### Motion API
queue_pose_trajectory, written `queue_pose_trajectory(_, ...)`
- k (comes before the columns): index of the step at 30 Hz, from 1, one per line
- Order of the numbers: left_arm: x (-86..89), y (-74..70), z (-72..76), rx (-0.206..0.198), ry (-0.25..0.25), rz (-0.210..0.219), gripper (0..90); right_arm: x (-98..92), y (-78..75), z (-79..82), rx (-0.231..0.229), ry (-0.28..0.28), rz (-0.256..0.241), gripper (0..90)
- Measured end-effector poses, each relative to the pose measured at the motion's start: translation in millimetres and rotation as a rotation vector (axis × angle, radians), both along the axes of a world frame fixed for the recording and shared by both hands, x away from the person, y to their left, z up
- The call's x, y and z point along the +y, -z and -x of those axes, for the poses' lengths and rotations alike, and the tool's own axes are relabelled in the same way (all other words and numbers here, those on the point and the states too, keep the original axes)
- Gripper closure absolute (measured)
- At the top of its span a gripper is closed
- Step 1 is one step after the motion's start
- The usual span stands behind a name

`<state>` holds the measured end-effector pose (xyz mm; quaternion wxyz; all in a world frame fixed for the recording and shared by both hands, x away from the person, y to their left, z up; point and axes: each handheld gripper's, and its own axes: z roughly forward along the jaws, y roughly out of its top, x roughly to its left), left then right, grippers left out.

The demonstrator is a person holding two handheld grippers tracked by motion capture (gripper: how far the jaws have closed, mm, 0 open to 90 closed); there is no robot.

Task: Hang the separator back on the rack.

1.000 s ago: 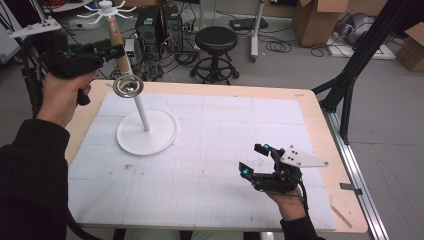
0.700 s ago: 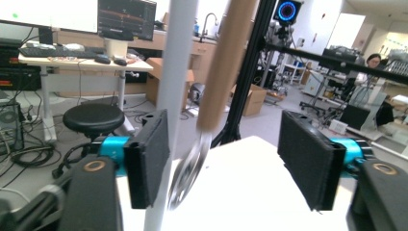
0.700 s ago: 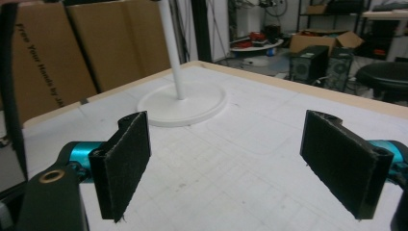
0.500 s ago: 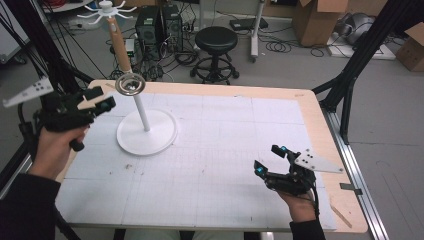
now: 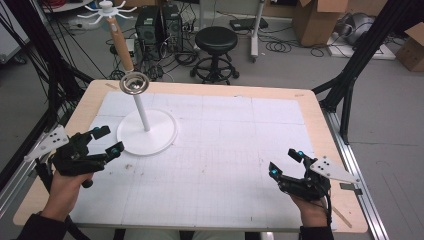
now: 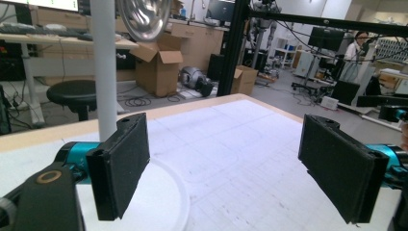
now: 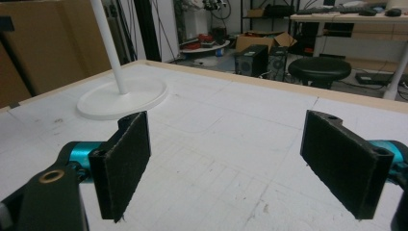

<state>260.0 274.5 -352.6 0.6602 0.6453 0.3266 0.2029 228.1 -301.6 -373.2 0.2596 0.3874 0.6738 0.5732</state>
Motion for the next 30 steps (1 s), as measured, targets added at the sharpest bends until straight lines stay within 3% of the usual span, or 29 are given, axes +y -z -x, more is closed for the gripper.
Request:
queue_pose_trajectory(6,-1.3,21.1,3.5,0.026,-0.001,-0.002,18.9,-0.2,1.9,1.1,0.005,0.016,-0.004,16.9)
queue_pose_trajectory(11,0.7,30.2,5.0,0.045,-0.01,-0.009,19.1,0.5,3.0,0.7,0.007,0.022,-0.001,16.9)
queue_pose_trajectory(30,1.5,32.8,6.8,0.05,-0.007,-0.012,19.7,1.2,3.6,0.5,0.009,0.02,-0.004,16.9)
